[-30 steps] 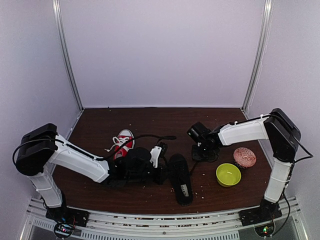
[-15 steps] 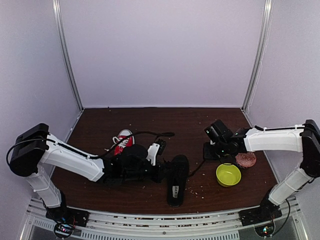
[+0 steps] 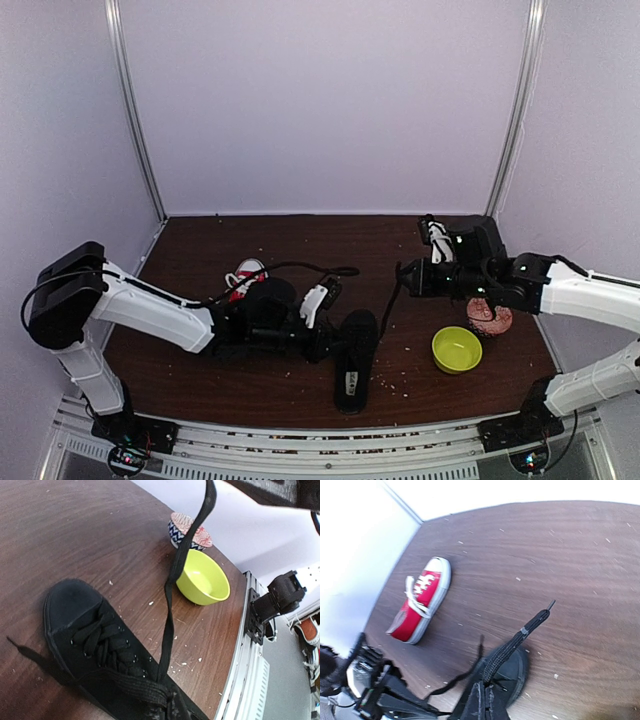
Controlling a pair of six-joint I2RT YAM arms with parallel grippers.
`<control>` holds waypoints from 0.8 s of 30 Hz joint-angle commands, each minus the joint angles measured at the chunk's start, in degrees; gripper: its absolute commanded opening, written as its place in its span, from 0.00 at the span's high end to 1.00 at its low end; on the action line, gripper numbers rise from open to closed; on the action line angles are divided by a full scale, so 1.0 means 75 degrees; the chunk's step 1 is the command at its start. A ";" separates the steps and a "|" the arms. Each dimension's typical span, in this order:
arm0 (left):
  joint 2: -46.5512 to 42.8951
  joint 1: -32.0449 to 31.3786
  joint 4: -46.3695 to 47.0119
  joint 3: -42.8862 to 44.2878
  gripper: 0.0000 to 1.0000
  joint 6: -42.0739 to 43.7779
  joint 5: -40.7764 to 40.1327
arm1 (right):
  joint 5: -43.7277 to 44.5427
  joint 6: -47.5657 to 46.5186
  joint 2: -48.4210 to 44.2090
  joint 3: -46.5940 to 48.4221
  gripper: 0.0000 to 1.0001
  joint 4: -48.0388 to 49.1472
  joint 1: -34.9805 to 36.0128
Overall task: Tie the shoes
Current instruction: Pick up the shoelace from the center of the board, then pass from the right arm to the left
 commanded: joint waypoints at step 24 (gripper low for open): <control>0.1080 0.0593 0.0138 0.1514 0.64 0.1154 0.1805 | -0.1168 0.0268 0.0205 0.0178 1.00 0.1269 0.0260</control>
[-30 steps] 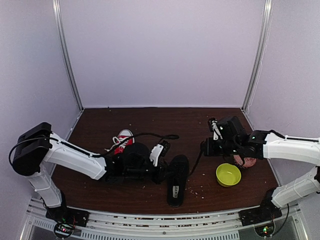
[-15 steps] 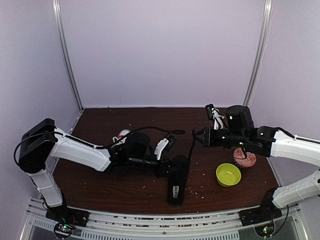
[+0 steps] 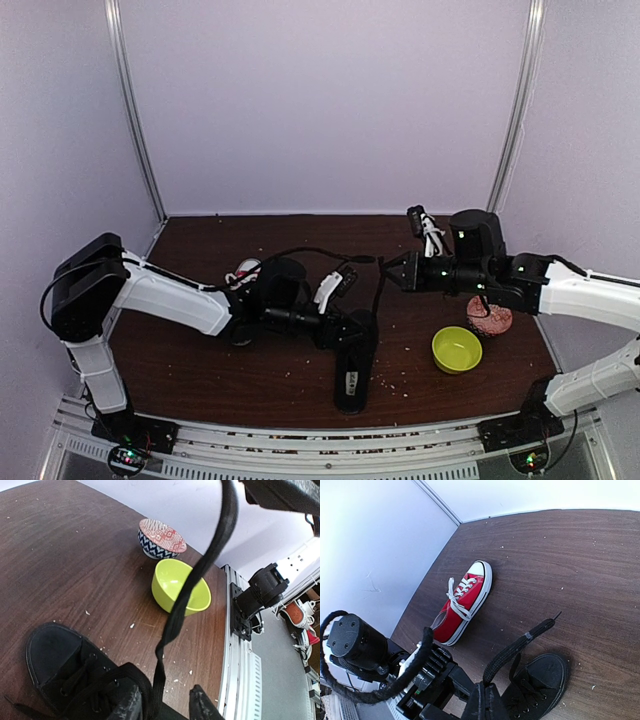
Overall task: Tie the shoes
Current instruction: Pass from the right arm to the left
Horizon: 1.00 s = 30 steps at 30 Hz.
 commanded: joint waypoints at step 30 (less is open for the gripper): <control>0.0736 0.0099 -0.0337 0.0919 0.43 -0.0122 -0.0093 | -0.0156 0.0551 0.0844 0.0591 1.00 0.0883 0.0064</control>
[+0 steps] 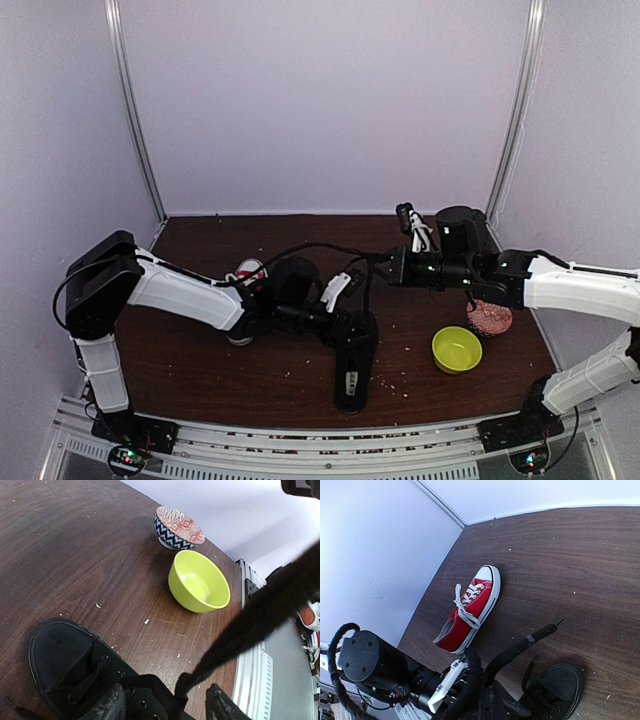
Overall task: Tie the shoes
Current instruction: Pass from the right arm to the left
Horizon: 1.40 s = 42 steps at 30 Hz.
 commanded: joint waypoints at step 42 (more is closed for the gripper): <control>-0.0933 -0.0095 0.2105 -0.1639 1.00 -0.1517 -0.1216 | 0.0030 0.0218 0.2716 0.1290 1.00 0.0647 0.0523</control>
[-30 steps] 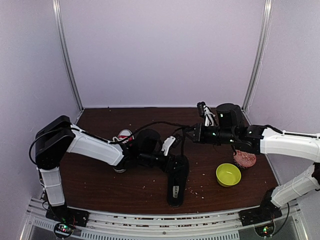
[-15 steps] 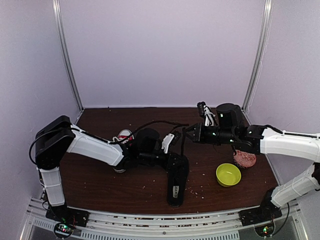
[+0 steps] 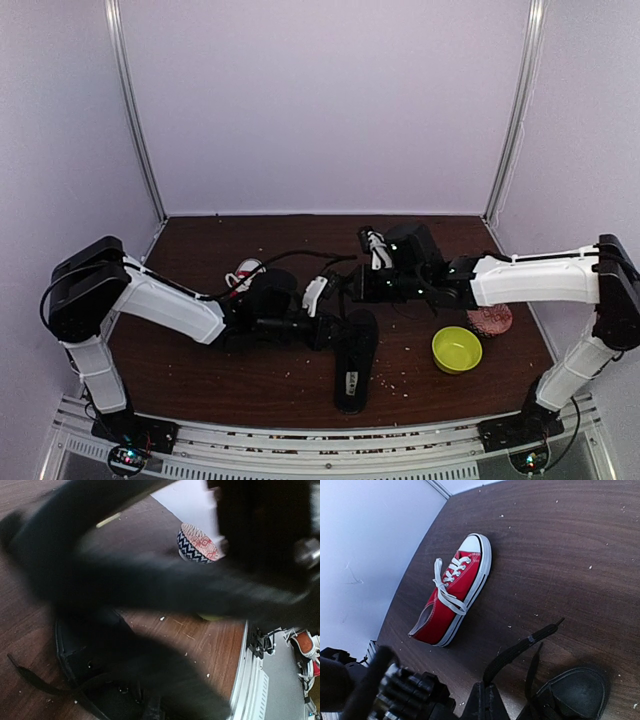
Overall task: Tie the shoes
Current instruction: Pass from the right arm to the left
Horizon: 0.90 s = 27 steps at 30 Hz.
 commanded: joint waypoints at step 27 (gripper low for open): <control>-0.0589 -0.0143 0.0207 -0.0076 1.00 -0.0835 -0.0453 | -0.0508 -0.2370 -0.1912 -0.3896 0.30 0.2498 -0.0614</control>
